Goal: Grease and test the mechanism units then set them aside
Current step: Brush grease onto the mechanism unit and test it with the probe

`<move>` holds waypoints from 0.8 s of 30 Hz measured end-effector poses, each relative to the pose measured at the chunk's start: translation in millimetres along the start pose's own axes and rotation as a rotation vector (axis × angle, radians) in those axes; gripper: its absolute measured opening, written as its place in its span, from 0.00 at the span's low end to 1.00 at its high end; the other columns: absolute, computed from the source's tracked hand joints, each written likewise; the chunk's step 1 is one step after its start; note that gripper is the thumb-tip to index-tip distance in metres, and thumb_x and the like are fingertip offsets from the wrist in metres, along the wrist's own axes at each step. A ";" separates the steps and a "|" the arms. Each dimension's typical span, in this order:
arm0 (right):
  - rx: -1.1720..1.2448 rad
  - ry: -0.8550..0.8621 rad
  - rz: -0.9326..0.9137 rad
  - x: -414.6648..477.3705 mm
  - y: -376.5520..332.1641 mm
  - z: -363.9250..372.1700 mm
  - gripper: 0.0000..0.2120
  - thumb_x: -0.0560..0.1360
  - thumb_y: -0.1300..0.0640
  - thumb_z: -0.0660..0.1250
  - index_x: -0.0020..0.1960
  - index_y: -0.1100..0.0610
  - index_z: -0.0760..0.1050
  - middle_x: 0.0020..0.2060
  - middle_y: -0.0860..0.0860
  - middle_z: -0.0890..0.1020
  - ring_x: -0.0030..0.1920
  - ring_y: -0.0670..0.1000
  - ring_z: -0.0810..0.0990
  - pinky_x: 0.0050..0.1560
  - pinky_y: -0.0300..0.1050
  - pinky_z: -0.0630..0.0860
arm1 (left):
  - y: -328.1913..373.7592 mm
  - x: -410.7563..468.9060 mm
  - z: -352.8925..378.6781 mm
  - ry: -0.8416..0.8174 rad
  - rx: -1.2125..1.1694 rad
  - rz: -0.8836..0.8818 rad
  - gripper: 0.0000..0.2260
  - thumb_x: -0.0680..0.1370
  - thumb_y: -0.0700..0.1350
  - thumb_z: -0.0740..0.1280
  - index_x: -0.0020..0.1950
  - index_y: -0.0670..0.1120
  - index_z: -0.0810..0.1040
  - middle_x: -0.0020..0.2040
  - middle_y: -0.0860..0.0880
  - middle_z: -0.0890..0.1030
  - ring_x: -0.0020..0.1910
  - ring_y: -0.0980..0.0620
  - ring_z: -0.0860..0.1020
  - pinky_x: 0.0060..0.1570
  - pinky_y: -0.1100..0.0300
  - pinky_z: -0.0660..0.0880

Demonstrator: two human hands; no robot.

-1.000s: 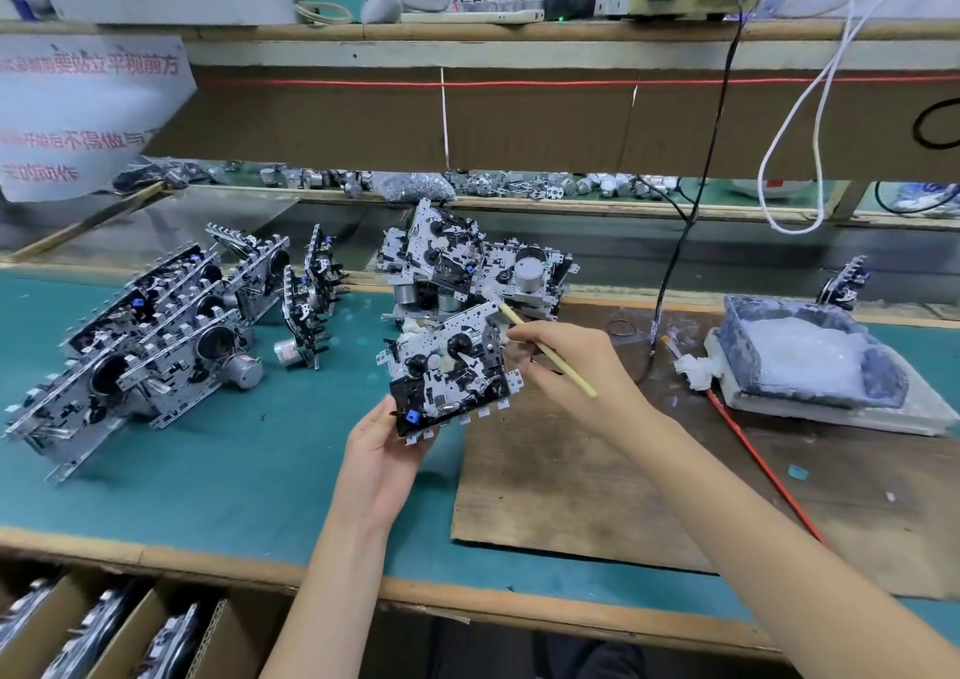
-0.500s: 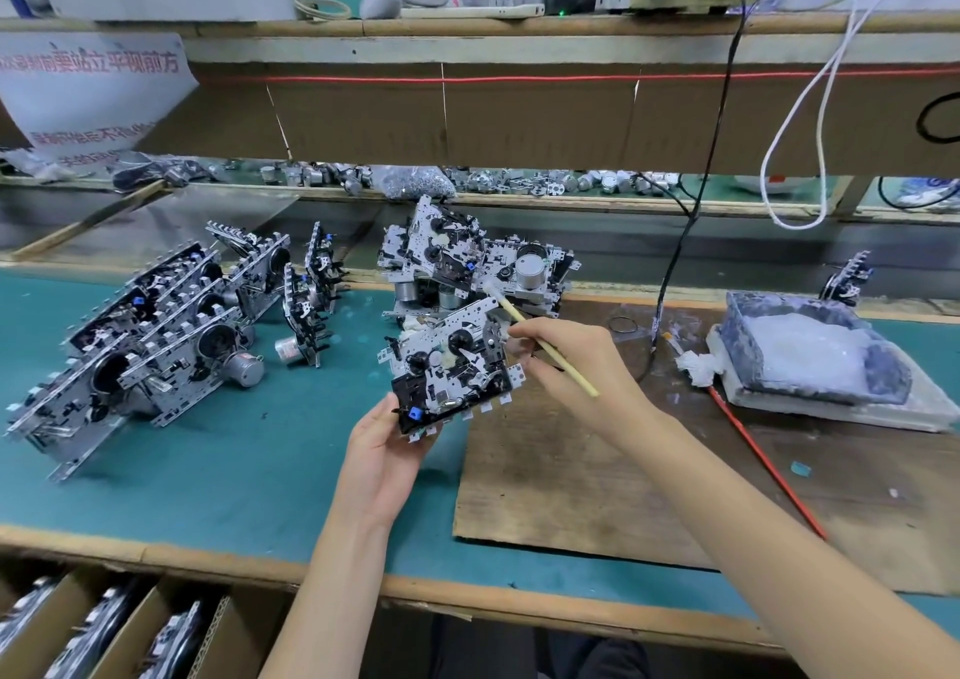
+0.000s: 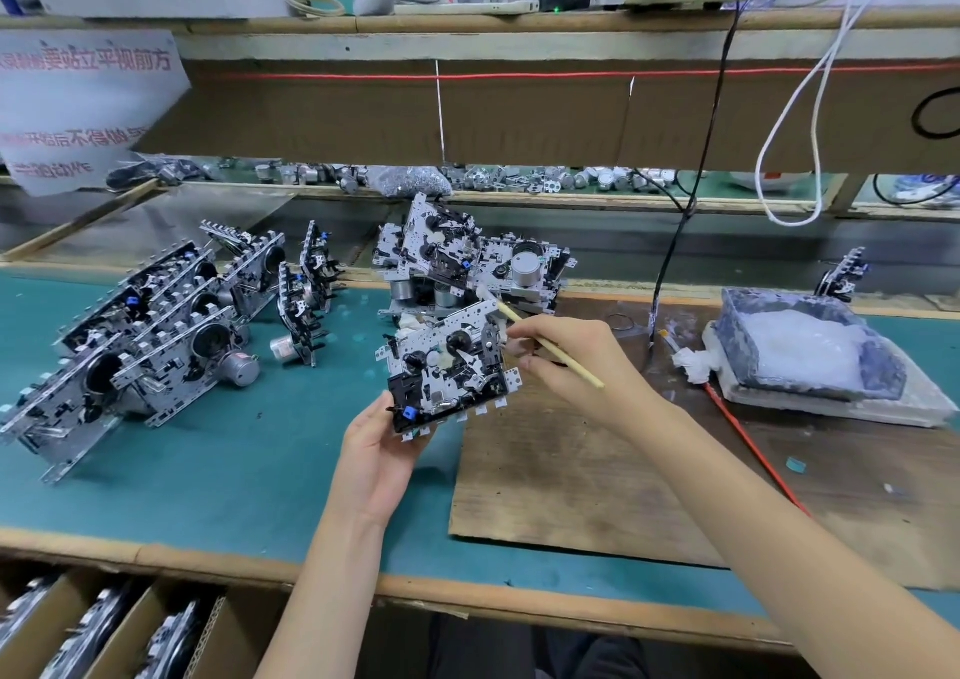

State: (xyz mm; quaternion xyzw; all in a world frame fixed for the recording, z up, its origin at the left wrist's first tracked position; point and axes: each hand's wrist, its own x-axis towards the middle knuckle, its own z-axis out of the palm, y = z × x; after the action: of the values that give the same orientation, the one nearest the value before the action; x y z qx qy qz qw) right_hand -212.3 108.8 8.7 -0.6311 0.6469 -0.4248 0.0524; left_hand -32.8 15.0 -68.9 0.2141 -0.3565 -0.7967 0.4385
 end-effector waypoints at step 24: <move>0.022 0.320 -0.062 0.3 -16.7 -9.2 0.11 0.75 0.66 0.65 0.56 0.65 0.78 0.47 0.53 0.82 0.45 0.43 0.78 0.49 0.30 0.73 | -1.4 1.3 -2.1 -0.006 0.014 0.015 0.13 0.71 0.44 0.61 0.37 0.46 0.86 0.40 0.50 0.85 0.39 0.56 0.82 0.38 0.64 0.78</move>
State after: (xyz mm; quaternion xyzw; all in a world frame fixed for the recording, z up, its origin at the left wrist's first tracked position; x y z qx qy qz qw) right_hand -205.0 115.7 25.0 -0.5743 0.6225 -0.5285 -0.0577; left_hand -32.9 13.6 -71.4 0.2120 -0.3650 -0.7917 0.4417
